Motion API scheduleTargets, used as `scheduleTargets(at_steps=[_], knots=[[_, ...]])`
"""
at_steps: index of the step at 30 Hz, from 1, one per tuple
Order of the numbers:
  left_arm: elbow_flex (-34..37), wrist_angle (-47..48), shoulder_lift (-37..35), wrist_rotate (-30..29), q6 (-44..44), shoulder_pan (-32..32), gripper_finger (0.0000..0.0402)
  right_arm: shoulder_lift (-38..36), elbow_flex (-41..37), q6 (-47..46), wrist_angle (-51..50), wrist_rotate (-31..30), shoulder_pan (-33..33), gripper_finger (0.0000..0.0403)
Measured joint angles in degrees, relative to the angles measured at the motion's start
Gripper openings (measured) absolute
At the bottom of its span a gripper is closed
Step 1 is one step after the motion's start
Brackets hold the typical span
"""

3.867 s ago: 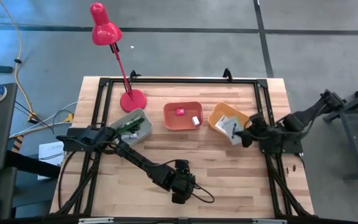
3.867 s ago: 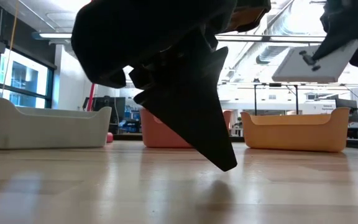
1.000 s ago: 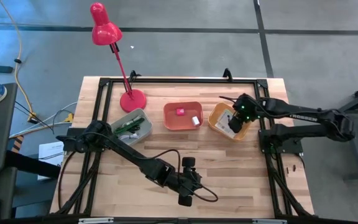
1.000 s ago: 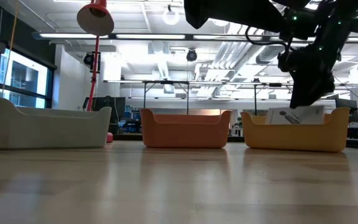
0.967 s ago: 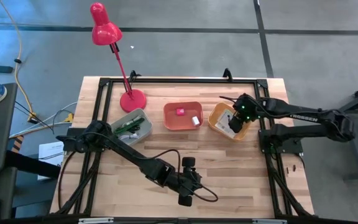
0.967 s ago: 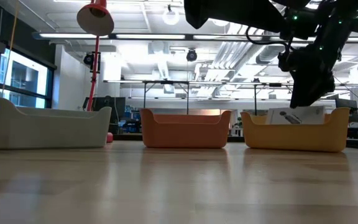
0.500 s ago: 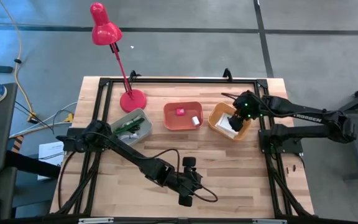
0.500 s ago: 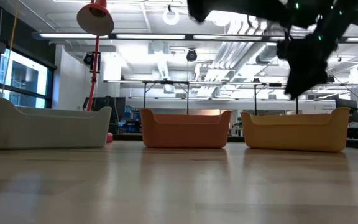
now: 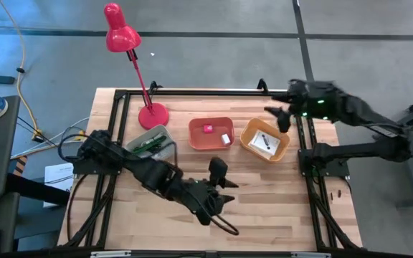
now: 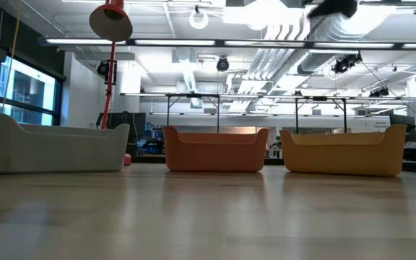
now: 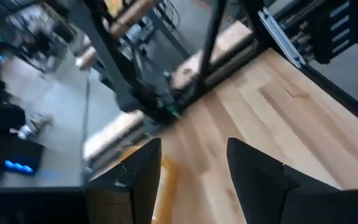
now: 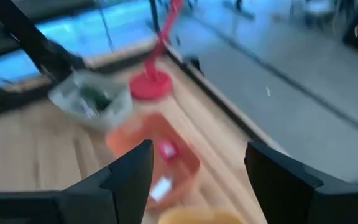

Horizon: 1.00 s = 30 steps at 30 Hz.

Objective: Pick and place items into bin
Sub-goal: Return to Home Position

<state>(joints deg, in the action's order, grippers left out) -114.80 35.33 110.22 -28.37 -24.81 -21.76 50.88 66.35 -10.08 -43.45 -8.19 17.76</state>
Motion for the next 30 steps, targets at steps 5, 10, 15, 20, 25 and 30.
scheduleTargets(at_steps=[5,10,15,20,25,30], knots=[[-10.17,0.57,-0.02,-0.85,-11.80,0.04,0.0173,-3.23,7.70,2.67,-0.81,-0.19,-2.16,0.0239],[-15.67,4.42,-0.41,-7.09,-16.84,2.48,0.0172,-7.65,10.74,-0.19,-2.48,-0.03,-4.28,0.0241],[-16.47,6.50,-1.71,-0.81,-21.76,8.97,0.0173,-13.76,10.07,-0.48,-7.26,-0.01,-6.77,0.0237],[-16.17,7.09,-1.25,23.01,-24.64,19.75,0.0172,-21.47,2.41,-1.83,-4.14,0.41,-8.93,0.0240],[-16.26,9.17,-1.31,30.14,-25.04,28.53,0.0172,-29.19,-11.05,-1.53,9.75,4.69,-9.73,0.0238],[-16.23,14.38,-3.59,31.62,-26.34,33.48,0.0172,-33.16,-20.92,1.80,17.78,6.03,-9.71,0.0238]])
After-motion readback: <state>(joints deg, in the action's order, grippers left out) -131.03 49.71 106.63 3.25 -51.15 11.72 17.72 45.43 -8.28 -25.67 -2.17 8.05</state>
